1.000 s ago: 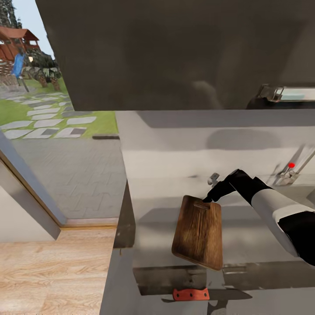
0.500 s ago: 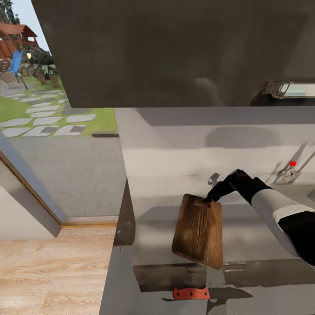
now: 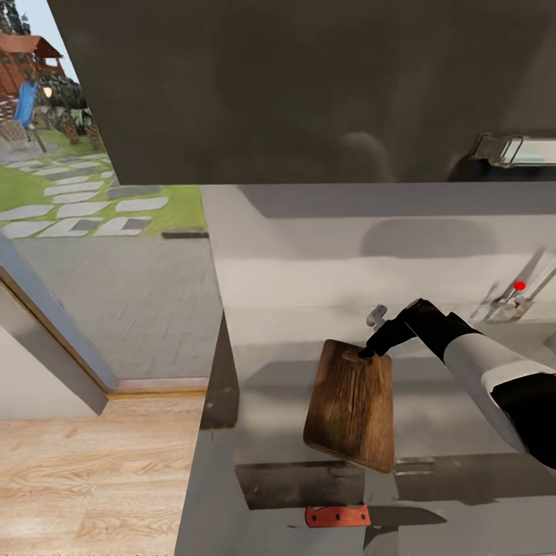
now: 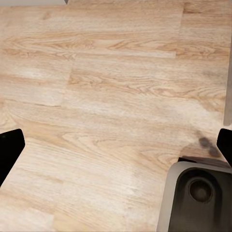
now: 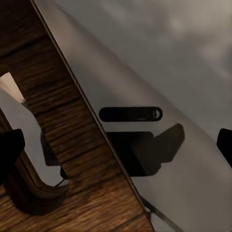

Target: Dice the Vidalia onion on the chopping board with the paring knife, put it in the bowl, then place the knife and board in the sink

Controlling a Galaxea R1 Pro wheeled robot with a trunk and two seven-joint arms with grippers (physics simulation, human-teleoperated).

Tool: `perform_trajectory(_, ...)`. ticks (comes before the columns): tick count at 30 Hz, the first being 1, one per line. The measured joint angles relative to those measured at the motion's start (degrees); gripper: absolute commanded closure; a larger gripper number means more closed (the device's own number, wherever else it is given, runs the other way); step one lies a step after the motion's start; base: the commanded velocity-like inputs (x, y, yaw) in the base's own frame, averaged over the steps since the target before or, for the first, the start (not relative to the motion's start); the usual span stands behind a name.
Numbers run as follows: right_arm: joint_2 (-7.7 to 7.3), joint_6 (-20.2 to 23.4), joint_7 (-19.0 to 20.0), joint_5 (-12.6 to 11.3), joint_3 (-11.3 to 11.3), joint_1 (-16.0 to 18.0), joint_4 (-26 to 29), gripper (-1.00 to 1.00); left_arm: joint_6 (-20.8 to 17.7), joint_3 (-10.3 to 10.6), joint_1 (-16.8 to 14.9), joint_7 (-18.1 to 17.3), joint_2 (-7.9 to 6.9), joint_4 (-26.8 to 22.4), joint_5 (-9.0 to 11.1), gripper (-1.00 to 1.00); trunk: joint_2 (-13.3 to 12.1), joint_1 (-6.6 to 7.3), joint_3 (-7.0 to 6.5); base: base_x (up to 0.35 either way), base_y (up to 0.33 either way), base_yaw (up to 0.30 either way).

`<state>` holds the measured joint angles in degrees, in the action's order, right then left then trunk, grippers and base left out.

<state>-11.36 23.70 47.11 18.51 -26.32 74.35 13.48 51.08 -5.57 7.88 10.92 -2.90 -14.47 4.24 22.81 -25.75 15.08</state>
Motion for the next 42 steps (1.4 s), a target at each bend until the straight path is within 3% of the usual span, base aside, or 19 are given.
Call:
perform_trajectory(21,0.11,0.0,0.0,0.0,0.0,0.0,0.0,-1.00,0.0,0.0,0.0,-0.1,0.00,0.0,0.0,-1.00,0.0,0.00,1.27,0.000,0.000,0.000)
perform_trajectory(42,0.17,0.1,0.0,0.0,0.0,0.0,0.0,-1.00,0.0,0.0,0.0,-0.1,0.00,0.0,0.0,-1.00,0.0,0.01,1.72,0.000,0.000,0.000)
